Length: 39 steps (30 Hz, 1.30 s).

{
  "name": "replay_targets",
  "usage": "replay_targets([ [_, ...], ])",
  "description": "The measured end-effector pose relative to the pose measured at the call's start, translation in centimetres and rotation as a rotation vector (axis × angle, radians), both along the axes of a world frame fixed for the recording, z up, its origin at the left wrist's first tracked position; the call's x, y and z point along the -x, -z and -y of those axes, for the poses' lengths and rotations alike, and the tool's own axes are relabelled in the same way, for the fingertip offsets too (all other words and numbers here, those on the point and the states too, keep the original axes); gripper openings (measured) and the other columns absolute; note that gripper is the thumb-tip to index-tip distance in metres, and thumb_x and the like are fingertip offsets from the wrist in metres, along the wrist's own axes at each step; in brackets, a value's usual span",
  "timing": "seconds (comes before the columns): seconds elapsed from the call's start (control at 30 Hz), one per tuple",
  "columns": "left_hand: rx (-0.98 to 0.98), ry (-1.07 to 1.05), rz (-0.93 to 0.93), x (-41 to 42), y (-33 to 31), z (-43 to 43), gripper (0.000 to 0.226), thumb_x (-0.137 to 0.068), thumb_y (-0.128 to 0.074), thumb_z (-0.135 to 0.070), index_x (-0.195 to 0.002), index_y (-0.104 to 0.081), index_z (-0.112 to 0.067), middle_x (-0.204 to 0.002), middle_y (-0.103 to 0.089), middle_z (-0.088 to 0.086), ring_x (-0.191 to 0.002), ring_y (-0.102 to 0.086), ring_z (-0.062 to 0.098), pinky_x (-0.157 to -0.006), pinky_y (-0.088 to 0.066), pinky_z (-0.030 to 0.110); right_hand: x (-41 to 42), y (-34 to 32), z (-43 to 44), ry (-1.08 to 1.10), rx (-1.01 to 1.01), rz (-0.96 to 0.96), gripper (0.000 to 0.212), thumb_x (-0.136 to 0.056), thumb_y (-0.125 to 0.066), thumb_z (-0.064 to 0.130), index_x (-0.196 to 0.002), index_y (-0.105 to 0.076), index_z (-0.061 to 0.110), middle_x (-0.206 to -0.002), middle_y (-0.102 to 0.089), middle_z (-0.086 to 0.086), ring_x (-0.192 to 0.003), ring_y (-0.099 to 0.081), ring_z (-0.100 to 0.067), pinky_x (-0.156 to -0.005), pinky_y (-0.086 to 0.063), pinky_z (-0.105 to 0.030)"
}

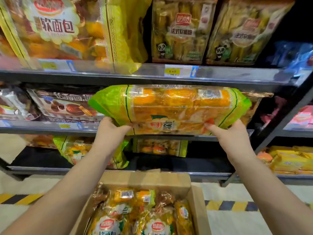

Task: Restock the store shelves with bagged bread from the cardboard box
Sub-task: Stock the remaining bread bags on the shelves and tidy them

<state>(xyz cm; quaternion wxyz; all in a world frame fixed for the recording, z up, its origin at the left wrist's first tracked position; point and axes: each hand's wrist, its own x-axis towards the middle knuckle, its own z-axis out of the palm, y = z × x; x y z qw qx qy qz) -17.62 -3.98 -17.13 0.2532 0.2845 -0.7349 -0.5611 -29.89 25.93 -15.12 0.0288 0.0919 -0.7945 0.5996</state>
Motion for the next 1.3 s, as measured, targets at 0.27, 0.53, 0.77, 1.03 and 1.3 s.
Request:
replay_targets([
  [0.27, -0.105, -0.161, -0.212, 4.1, 1.1, 0.2, 0.021, -0.083, -0.083, -0.008, -0.099, -0.071, -0.014, -0.097, -0.073, -0.003, -0.093, -0.066, 0.019, -0.085, -0.047, 0.029, 3.4, 1.0, 4.0, 0.076, 0.155, 0.0, 0.043, -0.079, -0.088, 0.019, -0.115, -0.066, 0.025, -0.099, -0.07, 0.016, -0.09, -0.061, 0.003, -0.071, -0.042, -0.015],
  [0.53, 0.014, -0.107, -0.129, 5.6, 2.9, 0.2, 0.012, -0.092, -0.075, -0.016, -0.097, -0.066, -0.021, -0.092, -0.069, -0.01, -0.081, -0.061, 0.002, -0.068, -0.044, 0.018, 5.3, 4.3, 4.8, 0.08, 0.029, 0.044, 0.023, -0.092, -0.073, 0.02, -0.114, -0.067, 0.024, -0.103, -0.07, 0.01, -0.098, -0.063, -0.016, -0.084, -0.041, -0.029],
  [0.77, 0.144, -0.055, -0.061, 6.2, 2.9, 0.6, 0.018, -0.097, -0.067, -0.035, -0.1, -0.054, -0.022, -0.085, -0.057, -0.011, -0.077, -0.053, 0.005, -0.065, -0.039, 0.025, 6.3, 4.2, 5.5, 0.083, -0.052, -0.021, 0.017, -0.102, -0.058, 0.033, -0.118, -0.053, 0.028, -0.103, -0.062, 0.014, -0.102, -0.057, -0.013, -0.089, -0.038, -0.029],
  [1.03, 0.204, 0.009, 0.026, 7.6, 3.3, 1.1, 0.032, -0.105, -0.051, -0.042, -0.083, -0.037, -0.022, -0.076, -0.035, -0.005, -0.065, -0.037, 0.01, -0.062, -0.034, 0.033, 7.4, 3.5, 6.6, 0.083, -0.124, -0.075, 0.025, -0.103, -0.049, 0.047, -0.107, -0.057, 0.024, -0.096, -0.062, 0.015, -0.089, -0.058, -0.008, -0.074, -0.041, -0.028],
  [1.3, 0.265, 0.009, 0.202, 7.4, 4.5, 2.5, 0.065, -0.101, -0.057, -0.046, -0.152, -0.037, -0.011, -0.14, -0.052, 0.031, -0.127, -0.053, 0.044, -0.105, -0.045, 0.054, 7.0, 5.8, 6.2, -0.018, -0.327, 0.013, 0.056, -0.101, -0.057, 0.042, -0.149, -0.036, 0.022, -0.139, -0.054, 0.008, -0.126, -0.05, -0.018, -0.103, -0.043, -0.041],
])
